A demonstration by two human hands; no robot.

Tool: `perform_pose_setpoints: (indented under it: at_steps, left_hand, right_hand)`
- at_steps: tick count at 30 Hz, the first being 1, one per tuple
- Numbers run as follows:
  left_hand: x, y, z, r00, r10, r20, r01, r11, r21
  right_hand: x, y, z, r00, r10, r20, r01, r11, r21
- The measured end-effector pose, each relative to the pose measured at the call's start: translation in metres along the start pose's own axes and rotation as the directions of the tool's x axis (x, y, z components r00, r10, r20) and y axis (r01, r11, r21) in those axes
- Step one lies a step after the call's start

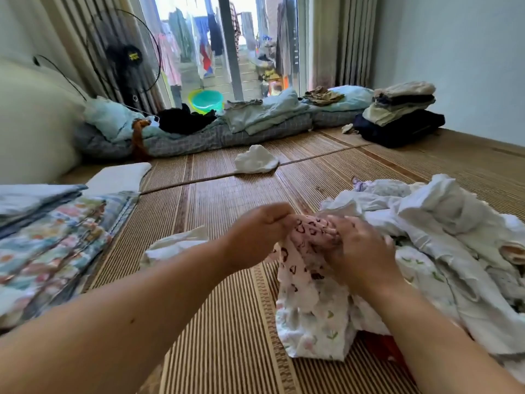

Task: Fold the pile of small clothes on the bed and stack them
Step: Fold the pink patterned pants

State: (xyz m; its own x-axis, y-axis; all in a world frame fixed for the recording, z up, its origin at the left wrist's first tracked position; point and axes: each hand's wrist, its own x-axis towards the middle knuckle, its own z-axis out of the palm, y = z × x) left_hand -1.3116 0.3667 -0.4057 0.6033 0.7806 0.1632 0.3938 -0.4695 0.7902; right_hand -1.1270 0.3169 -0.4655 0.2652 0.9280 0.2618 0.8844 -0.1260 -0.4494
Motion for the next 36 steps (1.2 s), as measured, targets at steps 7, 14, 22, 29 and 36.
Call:
perform_pose_setpoints:
  at_steps: [7,14,22,29,36]
  left_hand:
    - [-0.102,0.03,-0.078,0.965,-0.15,-0.215,0.082,0.952,-0.295]
    - [-0.182,0.019,-0.107,0.857,-0.5,-0.125,0.402,0.8,-0.445]
    - [-0.229,0.011,-0.106,0.936,-0.345,0.073,0.329,0.781,-0.53]
    - [-0.261,-0.05,-0.122,0.797,-0.591,0.126,0.579,0.806,0.123]
    - [-0.259,-0.085,-0.095,0.73,-0.683,0.031,0.598,0.661,0.453]
  right_hand:
    - [-0.03,-0.037,-0.011,0.995,0.002,0.097,-0.048,0.882,0.468]
    - [-0.088,-0.094,0.013,0.779,-0.239,0.579,-0.027,0.911,0.412]
    - [-0.134,-0.133,0.082,0.705,-0.284,0.65,0.119,0.951,0.286]
    - [-0.115,-0.109,0.076,0.81,-0.211,0.547,0.209,0.976,0.067]
    - [-0.109,-0.097,0.059,0.718,-0.187,0.67,0.08,0.979,0.188]
